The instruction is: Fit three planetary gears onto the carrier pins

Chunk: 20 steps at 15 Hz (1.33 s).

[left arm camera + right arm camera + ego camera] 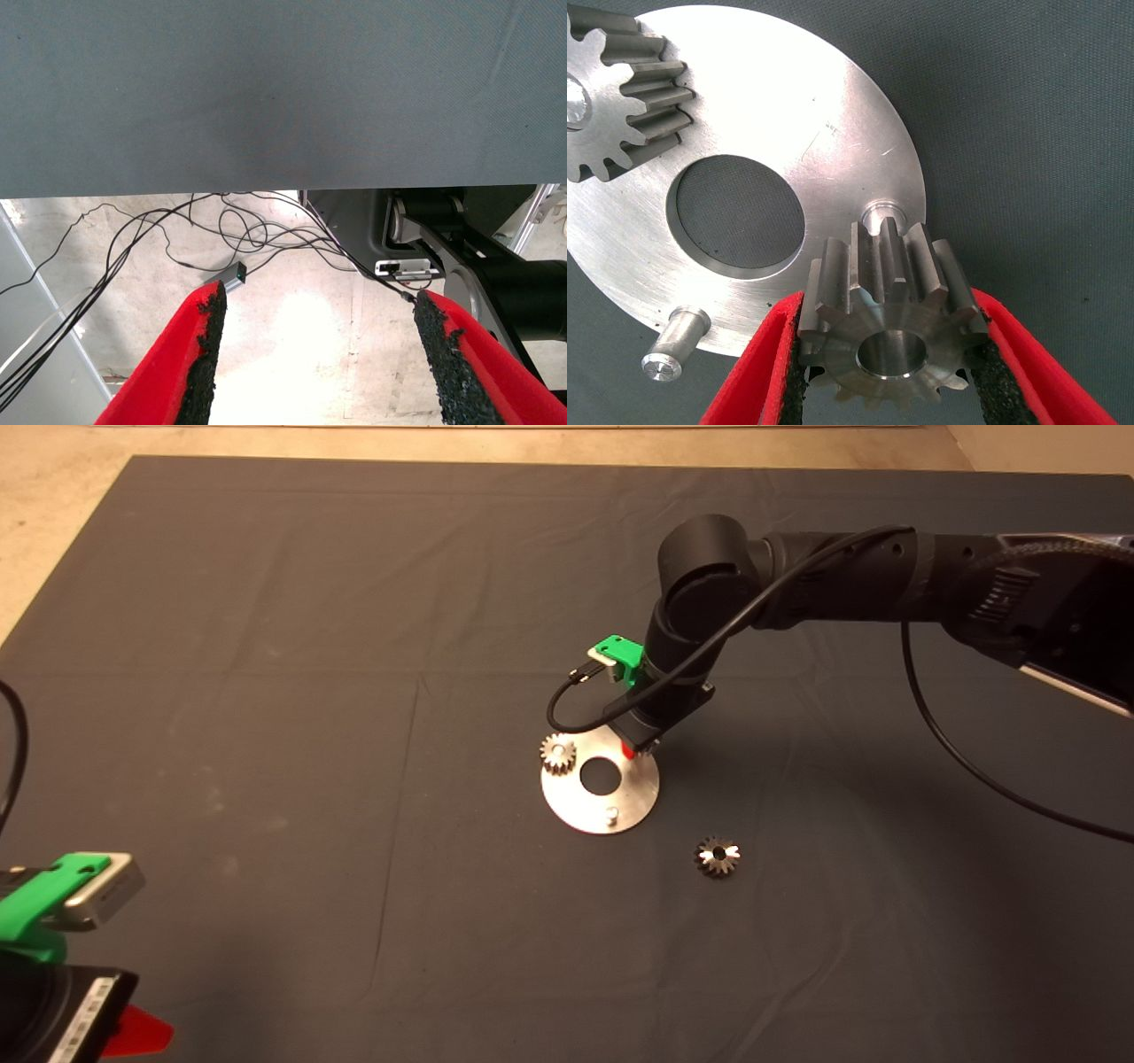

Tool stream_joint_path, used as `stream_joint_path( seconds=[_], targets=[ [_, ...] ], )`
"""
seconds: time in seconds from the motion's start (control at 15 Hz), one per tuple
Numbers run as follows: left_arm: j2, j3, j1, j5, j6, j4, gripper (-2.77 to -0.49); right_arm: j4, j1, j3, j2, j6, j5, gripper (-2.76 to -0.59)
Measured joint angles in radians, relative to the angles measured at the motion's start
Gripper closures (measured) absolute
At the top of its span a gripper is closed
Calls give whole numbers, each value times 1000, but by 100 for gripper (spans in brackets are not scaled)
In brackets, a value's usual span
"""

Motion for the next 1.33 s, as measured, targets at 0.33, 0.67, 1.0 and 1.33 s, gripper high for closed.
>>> stream_joint_path(
  seconds=[0.33, 0.67, 1.0, 1.33],
  targets=[
    [-26, 0, 0, 0, 15, 0, -146, -12, 0, -3, 0, 0, 0, -113],
    [-47, 0, 0, 0, 30, -1, -146, -29, -1, -7, 0, 0, 0, -113],
    [-49, 0, 0, 0, 35, -1, -146, -34, -3, -7, 0, 1, 0, -113],
    [-50, 0, 0, 0, 35, -1, -146, -37, -6, -7, 0, 1, 0, -112]
  ],
)
